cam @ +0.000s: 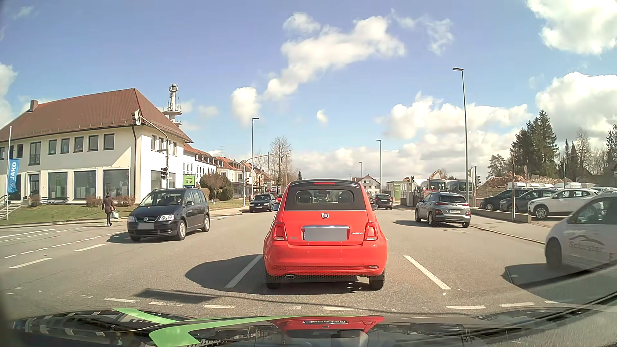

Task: Follow the waypoints while adhering to traffic rules and regulations

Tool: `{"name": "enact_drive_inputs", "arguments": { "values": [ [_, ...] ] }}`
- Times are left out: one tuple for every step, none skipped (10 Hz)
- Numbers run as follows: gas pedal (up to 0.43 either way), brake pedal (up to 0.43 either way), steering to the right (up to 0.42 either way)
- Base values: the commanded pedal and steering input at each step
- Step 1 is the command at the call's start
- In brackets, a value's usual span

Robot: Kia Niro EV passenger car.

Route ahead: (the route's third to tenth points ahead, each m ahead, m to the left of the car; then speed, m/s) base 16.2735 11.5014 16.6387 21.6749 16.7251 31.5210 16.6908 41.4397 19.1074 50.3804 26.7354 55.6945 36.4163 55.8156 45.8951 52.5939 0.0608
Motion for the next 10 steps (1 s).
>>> {"name": "enact_drive_inputs", "arguments": {
  "values": [
    [0.000,0.201,0.000],
    [0.000,0.201,0.000],
    [0.000,0.195,0.000],
    [0.000,0.146,0.000],
    [0.000,0.073,0.000],
    [0.000,0.018,-0.001],
    [0.000,0.000,0.000],
    [0.000,0.000,0.000],
    [0.000,0.012,0.000],
    [0.000,0.049,0.000]
  ]
}}
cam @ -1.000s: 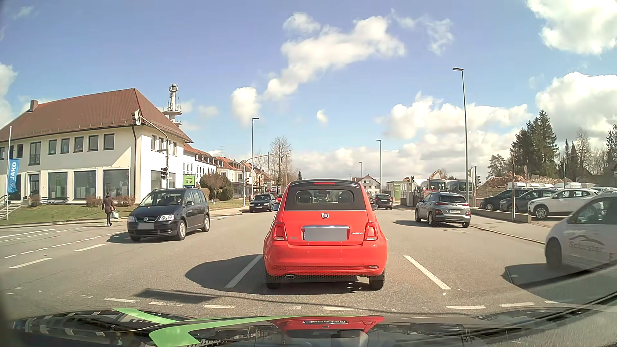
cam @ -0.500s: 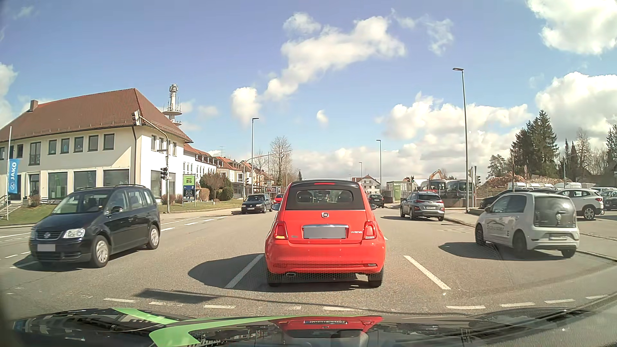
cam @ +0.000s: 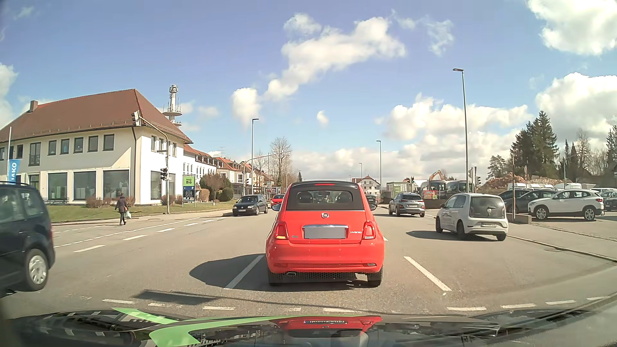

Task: Follow the waypoints while adhering to traffic rules and regulations

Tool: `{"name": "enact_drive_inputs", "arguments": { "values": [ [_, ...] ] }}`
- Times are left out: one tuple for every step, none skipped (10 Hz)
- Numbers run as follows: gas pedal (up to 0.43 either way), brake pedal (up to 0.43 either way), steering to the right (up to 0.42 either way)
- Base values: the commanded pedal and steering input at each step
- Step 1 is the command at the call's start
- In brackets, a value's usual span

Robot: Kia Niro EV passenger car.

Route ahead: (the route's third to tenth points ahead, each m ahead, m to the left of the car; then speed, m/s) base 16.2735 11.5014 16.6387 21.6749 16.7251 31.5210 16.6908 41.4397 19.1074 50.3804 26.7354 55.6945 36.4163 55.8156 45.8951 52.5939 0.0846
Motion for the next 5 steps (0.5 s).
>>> {"name": "enact_drive_inputs", "arguments": {
  "values": [
    [0.000,0.073,0.000],
    [0.000,0.079,0.000],
    [0.000,0.091,0.000],
    [0.000,0.104,0.000],
    [0.000,0.104,-0.001]
  ]
}}
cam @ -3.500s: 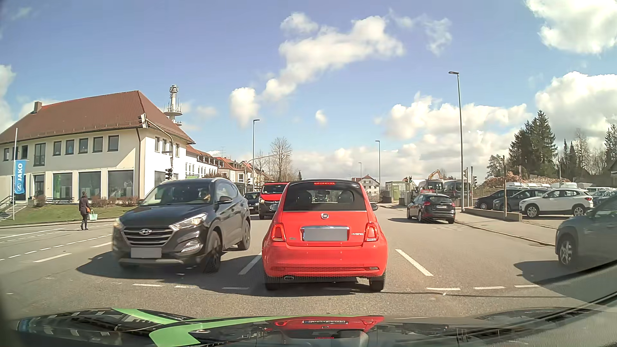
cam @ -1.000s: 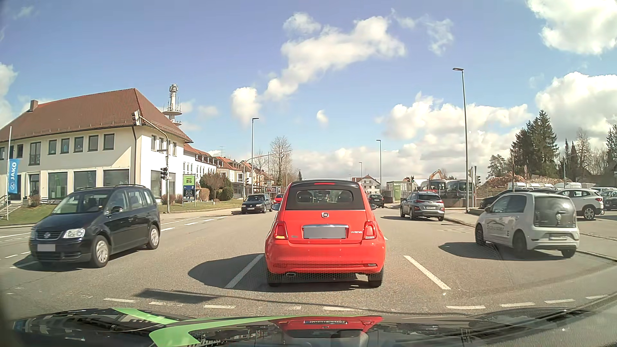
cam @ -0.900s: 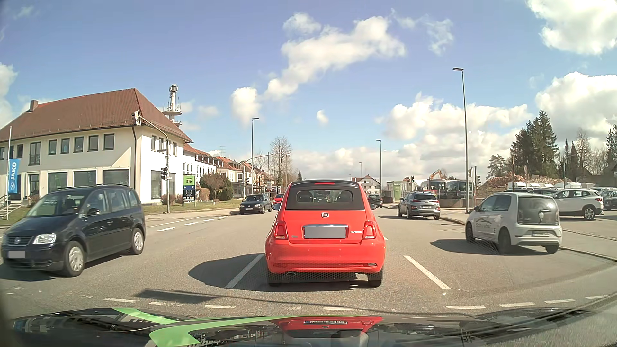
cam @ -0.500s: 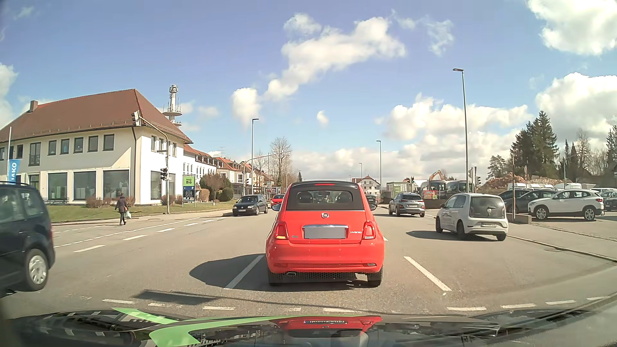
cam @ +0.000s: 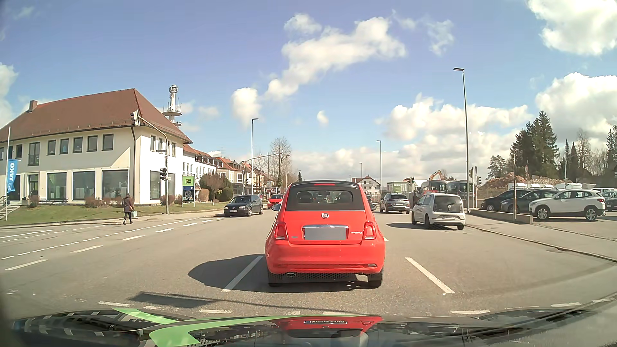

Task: Follow the waypoints while adhering to traffic rules and regulations

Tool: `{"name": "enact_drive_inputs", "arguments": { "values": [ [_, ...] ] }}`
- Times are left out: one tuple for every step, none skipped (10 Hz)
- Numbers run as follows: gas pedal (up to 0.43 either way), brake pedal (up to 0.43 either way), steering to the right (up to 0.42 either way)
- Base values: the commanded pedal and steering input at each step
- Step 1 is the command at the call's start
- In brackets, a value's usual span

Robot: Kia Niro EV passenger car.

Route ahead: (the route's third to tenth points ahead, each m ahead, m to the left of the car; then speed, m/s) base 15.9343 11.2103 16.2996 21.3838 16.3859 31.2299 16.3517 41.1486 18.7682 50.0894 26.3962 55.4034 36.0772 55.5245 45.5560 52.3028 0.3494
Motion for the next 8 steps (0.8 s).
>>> {"name": "enact_drive_inputs", "arguments": {
  "values": [
    [0.000,0.104,0.000],
    [0.000,0.110,-0.001],
    [0.000,0.110,0.000],
    [0.000,0.116,0.000],
    [0.000,0.116,0.000],
    [0.000,0.122,0.000],
    [0.000,0.122,0.000],
    [0.000,0.128,0.000]
  ]
}}
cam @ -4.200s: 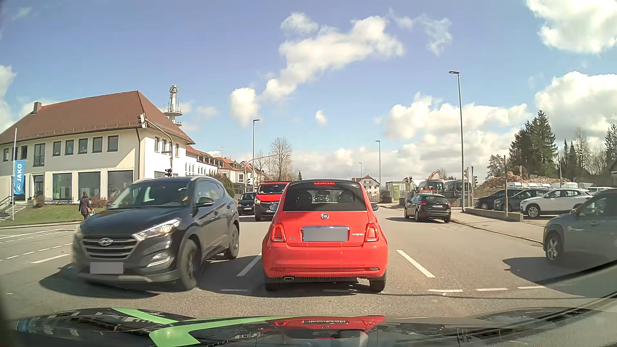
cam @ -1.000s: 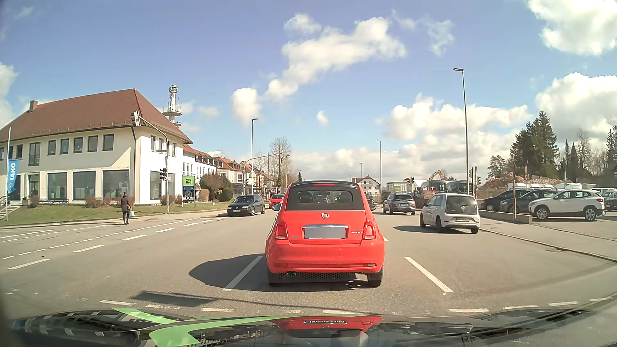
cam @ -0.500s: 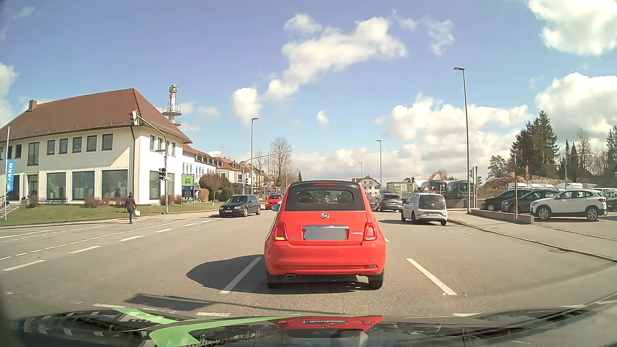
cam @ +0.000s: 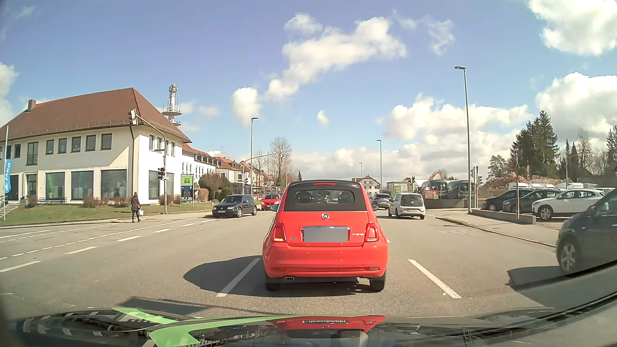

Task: Follow the waypoints while adhering to traffic rules and regulations

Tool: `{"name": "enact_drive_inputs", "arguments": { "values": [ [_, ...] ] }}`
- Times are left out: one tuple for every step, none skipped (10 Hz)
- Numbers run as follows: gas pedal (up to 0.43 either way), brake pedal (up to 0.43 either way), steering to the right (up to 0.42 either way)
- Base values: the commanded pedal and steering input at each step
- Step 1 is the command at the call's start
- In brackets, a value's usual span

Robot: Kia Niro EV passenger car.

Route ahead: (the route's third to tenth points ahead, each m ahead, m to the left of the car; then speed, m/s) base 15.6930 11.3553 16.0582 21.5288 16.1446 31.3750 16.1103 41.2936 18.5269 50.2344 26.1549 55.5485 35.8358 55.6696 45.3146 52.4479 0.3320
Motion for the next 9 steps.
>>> {"name": "enact_drive_inputs", "arguments": {
  "values": [
    [0.000,0.140,0.000],
    [0.000,0.146,0.000],
    [0.000,0.146,0.000],
    [0.000,0.152,0.000],
    [0.000,0.152,0.000],
    [0.000,0.152,0.000],
    [0.000,0.152,0.000],
    [0.000,0.165,0.000],
    [0.000,0.171,0.000]
  ]
}}
